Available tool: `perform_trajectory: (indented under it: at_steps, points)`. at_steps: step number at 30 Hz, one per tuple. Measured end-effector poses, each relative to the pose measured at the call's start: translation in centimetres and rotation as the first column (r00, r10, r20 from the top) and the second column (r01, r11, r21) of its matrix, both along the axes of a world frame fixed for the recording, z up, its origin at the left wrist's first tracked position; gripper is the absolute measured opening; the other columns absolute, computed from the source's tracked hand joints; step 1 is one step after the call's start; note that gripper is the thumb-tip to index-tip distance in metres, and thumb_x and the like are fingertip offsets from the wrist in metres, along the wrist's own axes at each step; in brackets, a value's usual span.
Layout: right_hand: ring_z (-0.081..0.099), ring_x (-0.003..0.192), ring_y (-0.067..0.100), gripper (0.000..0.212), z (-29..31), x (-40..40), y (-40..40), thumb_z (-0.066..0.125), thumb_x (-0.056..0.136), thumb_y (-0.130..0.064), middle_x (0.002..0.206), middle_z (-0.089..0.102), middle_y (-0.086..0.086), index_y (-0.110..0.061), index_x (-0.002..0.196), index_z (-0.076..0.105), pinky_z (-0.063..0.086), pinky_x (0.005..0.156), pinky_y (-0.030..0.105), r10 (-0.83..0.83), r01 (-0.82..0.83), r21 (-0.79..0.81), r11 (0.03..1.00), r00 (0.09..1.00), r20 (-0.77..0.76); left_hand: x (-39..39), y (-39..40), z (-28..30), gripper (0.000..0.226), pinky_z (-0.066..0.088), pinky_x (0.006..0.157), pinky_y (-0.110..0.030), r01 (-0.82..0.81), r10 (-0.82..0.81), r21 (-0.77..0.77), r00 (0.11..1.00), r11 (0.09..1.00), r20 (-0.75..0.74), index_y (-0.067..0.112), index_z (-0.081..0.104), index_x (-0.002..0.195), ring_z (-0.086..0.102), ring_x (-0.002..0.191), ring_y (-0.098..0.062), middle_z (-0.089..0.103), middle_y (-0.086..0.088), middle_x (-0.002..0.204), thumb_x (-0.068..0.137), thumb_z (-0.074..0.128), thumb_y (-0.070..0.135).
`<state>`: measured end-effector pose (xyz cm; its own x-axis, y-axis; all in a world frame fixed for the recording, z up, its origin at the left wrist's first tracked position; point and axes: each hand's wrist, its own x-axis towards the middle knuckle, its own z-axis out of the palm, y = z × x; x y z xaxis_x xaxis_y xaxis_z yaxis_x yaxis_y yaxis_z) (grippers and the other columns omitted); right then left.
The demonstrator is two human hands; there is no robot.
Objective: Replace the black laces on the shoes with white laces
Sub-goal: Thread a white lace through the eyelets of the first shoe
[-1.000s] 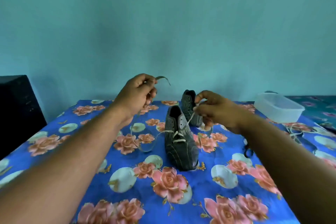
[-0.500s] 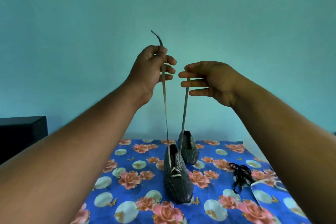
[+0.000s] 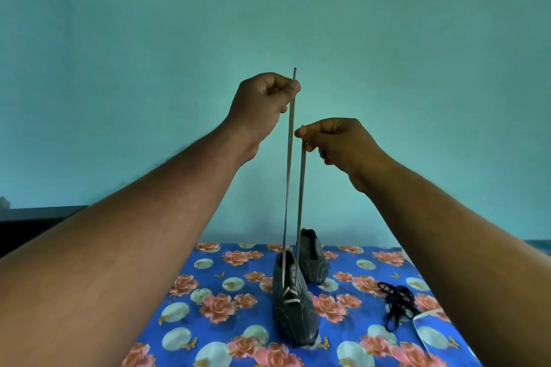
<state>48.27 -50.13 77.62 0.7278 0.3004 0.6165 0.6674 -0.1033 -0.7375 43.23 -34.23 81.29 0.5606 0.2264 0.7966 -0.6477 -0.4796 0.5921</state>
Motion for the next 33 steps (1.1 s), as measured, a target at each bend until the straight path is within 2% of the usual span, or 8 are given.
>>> perform_trajectory:
  at_steps: [4, 8, 12, 15, 20, 23, 29, 33]
  points:
    - [0.062, 0.073, 0.000, 0.012, -0.6, 0.3, -0.1, 0.071, 0.095, -0.030, 0.079, 0.073, -0.018, -0.026, 0.101, 0.081, 0.052, 0.070, 0.025, 0.041, -0.038, 0.040, 0.998, 0.997, -0.070, 0.1, 0.0, -0.5, 0.016, 0.059, 0.083, -0.036, 0.058, -0.060, -0.062, 0.998, 0.996, -0.023, 0.021, 0.069, 0.105, 0.074, 0.089, -0.016, 0.076, 0.005, 0.098, 0.102, 0.060, 0.034]
    - [0.071, 0.094, 0.020, 0.015, -2.2, 1.4, -0.3, 0.064, 0.101, -0.026, 0.099, 0.078, -0.001, -0.022, 0.101, 0.078, 0.058, 0.086, 0.039, 0.080, -0.068, 0.082, 0.994, 0.985, -0.154, 0.7, 0.4, -2.5, 0.017, 0.058, 0.061, -0.032, 0.098, -0.106, -0.131, 0.993, 0.987, -0.054, 0.017, 0.064, 0.111, 0.062, 0.059, -0.013, 0.068, 0.000, 0.079, 0.106, 0.054, 0.030]
    - [0.065, 0.062, 0.021, 0.019, -5.6, 3.5, -0.4, 0.049, 0.108, -0.022, 0.073, 0.066, 0.002, -0.016, 0.101, 0.065, 0.058, 0.067, 0.037, 0.142, -0.111, 0.119, 0.987, 0.944, -0.298, 3.2, 2.1, -6.8, 0.019, 0.042, 0.058, -0.027, -0.118, 0.138, 0.158, 0.982, 0.980, -0.126, 0.019, 0.063, 0.105, 0.049, 0.058, -0.011, 0.060, -0.002, 0.072, 0.103, 0.056, 0.037]
    - [0.034, 0.049, 0.013, 0.018, -9.6, 6.2, -0.4, 0.051, 0.106, -0.025, 0.067, 0.046, 0.002, -0.016, 0.097, 0.064, 0.030, 0.047, 0.025, 0.049, -0.043, 0.027, 0.999, 0.939, -0.341, 5.7, 4.1, -12.1, 0.018, 0.038, 0.059, -0.031, -0.171, 0.286, 0.427, 0.933, 0.888, -0.220, 0.026, 0.063, 0.093, 0.050, 0.058, -0.015, 0.059, 0.002, 0.068, 0.101, 0.058, 0.041]
    - [0.040, 0.042, 0.005, 0.033, -17.1, 10.6, -0.7, 0.062, 0.100, -0.040, 0.054, 0.052, -0.012, -0.011, 0.085, 0.062, 0.031, 0.047, 0.021, -0.188, 0.172, -0.406, 0.898, 0.982, 0.000, 9.1, 7.2, -22.3, 0.016, 0.054, 0.076, -0.037, -0.106, 0.459, 0.646, 0.790, 0.756, -0.407, 0.028, 0.068, 0.102, 0.066, 0.085, -0.020, 0.071, 0.006, 0.096, 0.099, 0.060, 0.042]
    - [0.050, 0.061, 0.016, 0.028, -21.8, 12.8, -0.6, 0.067, 0.097, -0.041, 0.062, 0.053, -0.007, -0.014, 0.090, 0.063, 0.035, 0.055, 0.031, -0.204, 0.227, -0.622, 0.750, 0.973, 0.109, 11.0, 8.1, -27.9, 0.013, 0.054, 0.086, -0.040, -0.069, 0.500, 0.683, 0.735, 0.727, -0.458, 0.030, 0.068, 0.101, 0.066, 0.103, -0.021, 0.071, 0.008, 0.110, 0.095, 0.065, 0.042]
    - [0.041, 0.127, 0.024, 0.030, -29.2, 15.8, 1.0, 0.065, 0.090, -0.058, 0.124, 0.057, -0.007, -0.040, 0.114, 0.067, 0.037, 0.096, 0.044, -0.172, 0.373, -0.756, 0.537, 0.926, 0.335, 14.4, 7.7, -35.2, 0.022, 0.046, 0.091, -0.040, -0.089, 0.485, 0.666, 0.757, 0.741, -0.439, 0.034, 0.068, 0.103, 0.056, 0.115, -0.017, 0.065, 0.012, 0.113, 0.092, 0.066, 0.052]
    - [0.043, 0.121, 0.023, 0.030, -31.4, 17.0, 2.3, 0.065, 0.089, -0.062, 0.111, 0.062, -0.010, -0.042, 0.110, 0.075, 0.034, 0.088, 0.041, -0.091, 0.351, -0.725, 0.592, 0.924, 0.372, 16.2, 7.5, -37.2, 0.036, 0.050, 0.085, -0.045, -0.070, 0.388, 0.587, 0.812, 0.806, -0.436, 0.035, 0.066, 0.099, 0.059, 0.103, -0.018, 0.065, 0.011, 0.099, 0.082, 0.062, 0.067]
